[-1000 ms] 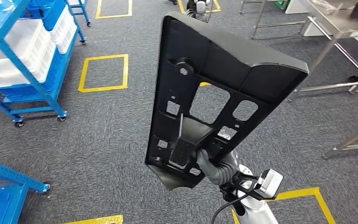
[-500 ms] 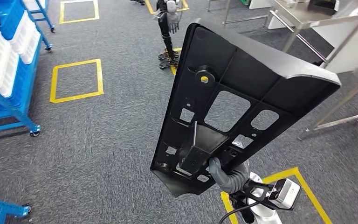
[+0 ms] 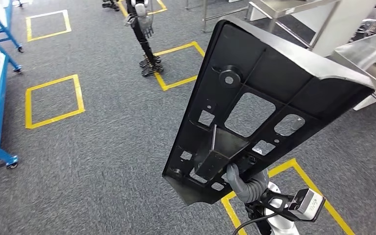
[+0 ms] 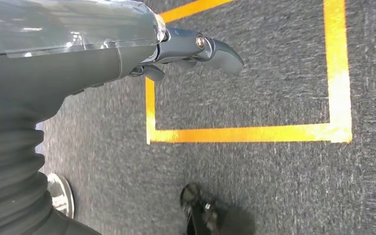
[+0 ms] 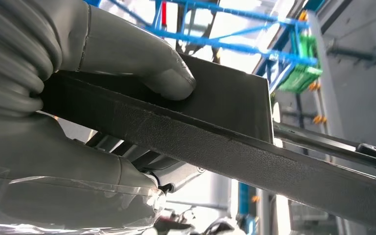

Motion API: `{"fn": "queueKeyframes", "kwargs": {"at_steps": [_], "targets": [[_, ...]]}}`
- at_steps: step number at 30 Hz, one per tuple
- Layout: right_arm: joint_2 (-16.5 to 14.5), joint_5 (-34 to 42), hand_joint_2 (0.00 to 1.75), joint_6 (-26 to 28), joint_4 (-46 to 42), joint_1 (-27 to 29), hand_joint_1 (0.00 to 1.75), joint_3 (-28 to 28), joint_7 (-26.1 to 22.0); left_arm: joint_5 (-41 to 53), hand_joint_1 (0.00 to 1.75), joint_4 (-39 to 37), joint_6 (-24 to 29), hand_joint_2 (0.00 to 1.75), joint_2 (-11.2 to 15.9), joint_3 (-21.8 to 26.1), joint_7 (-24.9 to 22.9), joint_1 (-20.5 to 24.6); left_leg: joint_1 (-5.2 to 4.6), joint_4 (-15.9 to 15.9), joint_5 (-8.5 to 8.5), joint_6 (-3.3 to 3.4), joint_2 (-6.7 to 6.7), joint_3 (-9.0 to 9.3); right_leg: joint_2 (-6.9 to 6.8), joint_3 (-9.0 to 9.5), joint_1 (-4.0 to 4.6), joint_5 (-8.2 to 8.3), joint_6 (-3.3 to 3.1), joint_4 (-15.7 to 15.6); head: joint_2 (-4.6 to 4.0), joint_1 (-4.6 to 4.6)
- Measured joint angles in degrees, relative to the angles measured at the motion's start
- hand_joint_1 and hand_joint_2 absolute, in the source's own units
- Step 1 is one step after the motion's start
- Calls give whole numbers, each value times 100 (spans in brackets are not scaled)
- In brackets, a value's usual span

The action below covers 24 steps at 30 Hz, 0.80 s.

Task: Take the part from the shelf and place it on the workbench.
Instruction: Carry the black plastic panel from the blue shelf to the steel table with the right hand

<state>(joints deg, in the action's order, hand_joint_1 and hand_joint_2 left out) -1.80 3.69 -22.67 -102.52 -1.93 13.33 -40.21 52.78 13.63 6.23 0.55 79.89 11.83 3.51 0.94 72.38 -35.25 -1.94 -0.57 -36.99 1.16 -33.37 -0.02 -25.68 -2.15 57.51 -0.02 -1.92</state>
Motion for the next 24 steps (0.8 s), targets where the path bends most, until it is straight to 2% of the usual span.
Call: {"fn": "queueKeyframes", "kwargs": {"at_steps": [1,2,3,4,5,6,7,9,10,12,13,14,15,16,17,18,19,21,22,24], "targets": [[-1,10,175,-2,1,34,175,-4,1,7,0,1,6,175,10,0,-5,-13,0,159,8,-2,11,-104,76,4,6,-2,-2,4,0,0],[-3,17,175,-8,1,59,175,-8,1,14,0,1,16,175,19,0,-10,-17,1,89,135,2,19,-103,154,13,8,-4,0,8,0,0],[-7,21,175,-19,1,70,175,-10,1,23,0,1,30,175,24,-1,-15,-17,4,-209,358,11,50,7,230,25,7,-9,7,16,0,0],[-13,23,175,-33,2,72,175,-12,1,31,0,1,42,175,30,-1,-22,-13,10,-628,590,26,141,176,302,33,3,-17,20,28,0,0],[-22,25,175,-46,4,66,175,-13,1,41,0,1,49,175,34,-2,-25,-7,17,-1023,750,40,258,340,367,28,9,-28,41,51,0,1],[-33,22,175,-56,9,57,175,-13,1,50,0,1,51,175,38,-2,-25,-2,19,-1291,837,54,361,454,429,14,7,-31,69,67,0,0],[-44,15,175,-60,14,51,175,-13,1,55,0,1,45,175,41,-3,-18,5,13,-1420,847,74,425,508,486,-7,2,-30,102,77,0,0],[-57,-3,175,-60,21,39,175,-13,1,61,0,1,21,175,42,-6,9,32,1,-1449,845,131,370,523,593,-44,-13,-7,178,68,0,1],[-58,-15,175,-56,22,32,175,-13,1,61,0,1,8,175,40,-8,20,53,4,-1474,862,171,313,531,565,-61,-16,-22,207,89,0,1],[-58,-60,175,-20,27,-14,175,-11,1,63,0,1,-6,175,36,-9,28,78,18,-1521,895,245,191,542,316,-200,-6,-208,252,370,0,2],[-58,-88,175,12,33,-40,175,-9,1,66,0,1,-9,175,34,-9,28,79,9,-1527,898,267,125,543,142,-349,-13,-381,267,679,0,2],[-58,-107,175,44,44,-63,175,-6,1,67,0,1,-10,175,33,-9,27,73,0,-1527,894,282,58,540,25,-538,-20,-560,286,1053,0,2],[-57,-111,175,66,58,-74,175,-3,1,68,0,0,-11,175,33,-9,25,67,-8,-1526,889,286,-12,538,-33,-711,-31,-685,302,1392,0,2],[-55,-99,175,79,78,-77,175,-2,1,65,0,0,-9,175,32,-9,21,67,-13,-1525,883,286,-81,538,-65,-816,-41,-716,313,1587,0,2],[-54,-81,175,84,98,-79,175,-2,1,61,0,0,-6,175,32,-9,18,72,-14,-1524,875,282,-145,541,-87,-814,-48,-642,318,1572,0,2],[-52,-66,175,90,114,-84,175,-2,2,56,0,-1,-3,175,30,-9,16,79,-15,-1524,866,273,-204,551,-122,-696,-51,-481,313,1341,0,2],[-52,-57,175,99,125,-94,175,-2,2,52,0,-1,-2,175,27,-9,19,86,-17,-1524,853,260,-257,568,-214,-487,-46,-283,296,951,0,2],[-52,-55,175,137,131,-135,175,3,1,51,0,-2,-5,175,22,-9,31,90,-39,-1517,820,214,-355,599,-426,-137,1,-58,243,273,0,2],[-51,-55,175,168,132,-157,175,6,0,51,0,-1,-10,175,20,-9,40,91,-51,-1513,804,185,-404,611,-482,-61,28,-31,214,107,0,1],[-46,-67,175,266,134,-182,175,9,-1,54,0,-1,-20,175,17,-9,54,104,-64,-1517,784,122,-510,632,-390,-69,58,-37,158,66,0,1]]}}
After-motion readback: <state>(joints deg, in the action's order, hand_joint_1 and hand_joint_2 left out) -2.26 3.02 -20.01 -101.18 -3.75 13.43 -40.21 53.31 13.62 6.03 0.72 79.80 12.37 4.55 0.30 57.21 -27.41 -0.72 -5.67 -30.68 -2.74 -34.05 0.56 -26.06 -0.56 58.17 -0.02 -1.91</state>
